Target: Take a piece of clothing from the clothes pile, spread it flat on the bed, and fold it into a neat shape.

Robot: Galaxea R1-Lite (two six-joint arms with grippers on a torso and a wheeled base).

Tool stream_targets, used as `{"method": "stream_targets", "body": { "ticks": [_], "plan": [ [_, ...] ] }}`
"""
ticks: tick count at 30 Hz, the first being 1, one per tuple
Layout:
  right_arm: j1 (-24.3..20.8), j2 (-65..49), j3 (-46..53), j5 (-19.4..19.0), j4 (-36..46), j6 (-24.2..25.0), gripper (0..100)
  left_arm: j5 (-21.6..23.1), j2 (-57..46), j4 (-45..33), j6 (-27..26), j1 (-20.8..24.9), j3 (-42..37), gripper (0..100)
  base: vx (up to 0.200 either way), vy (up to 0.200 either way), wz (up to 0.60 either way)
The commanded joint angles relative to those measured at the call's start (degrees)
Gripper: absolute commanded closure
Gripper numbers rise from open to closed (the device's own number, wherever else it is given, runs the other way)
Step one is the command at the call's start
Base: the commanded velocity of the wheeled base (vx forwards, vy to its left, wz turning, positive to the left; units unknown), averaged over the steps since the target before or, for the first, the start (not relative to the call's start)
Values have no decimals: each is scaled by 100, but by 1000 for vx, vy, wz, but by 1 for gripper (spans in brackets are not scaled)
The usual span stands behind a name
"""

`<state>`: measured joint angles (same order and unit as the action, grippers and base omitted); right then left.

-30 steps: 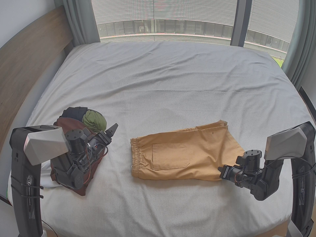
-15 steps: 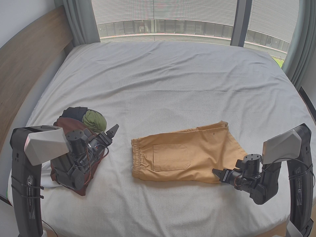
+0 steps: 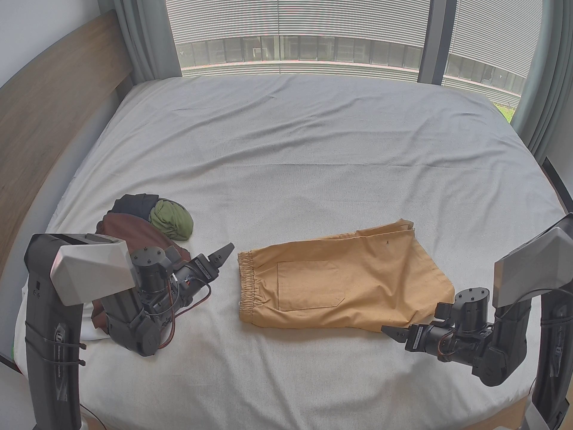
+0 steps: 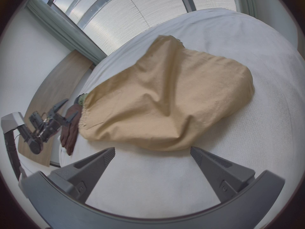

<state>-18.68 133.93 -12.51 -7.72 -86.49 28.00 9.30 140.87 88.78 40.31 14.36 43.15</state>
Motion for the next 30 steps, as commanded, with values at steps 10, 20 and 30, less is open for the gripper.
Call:
{"method": "stream_targets", "body": {
  "ticks": [10,20,30],
  "plan": [
    [-163,-1035,-94,-292,-175,12,0,1,300,-1,99,489,-70,0,0,0,0],
    [-207,-763,-1105,-301,256,30,0,1,529,-10,249,577,-53,0,0,0,0],
    [-154,-657,-1193,-301,221,39,0,89,775,-19,372,665,-62,0,0,0,0]
  ]
}}
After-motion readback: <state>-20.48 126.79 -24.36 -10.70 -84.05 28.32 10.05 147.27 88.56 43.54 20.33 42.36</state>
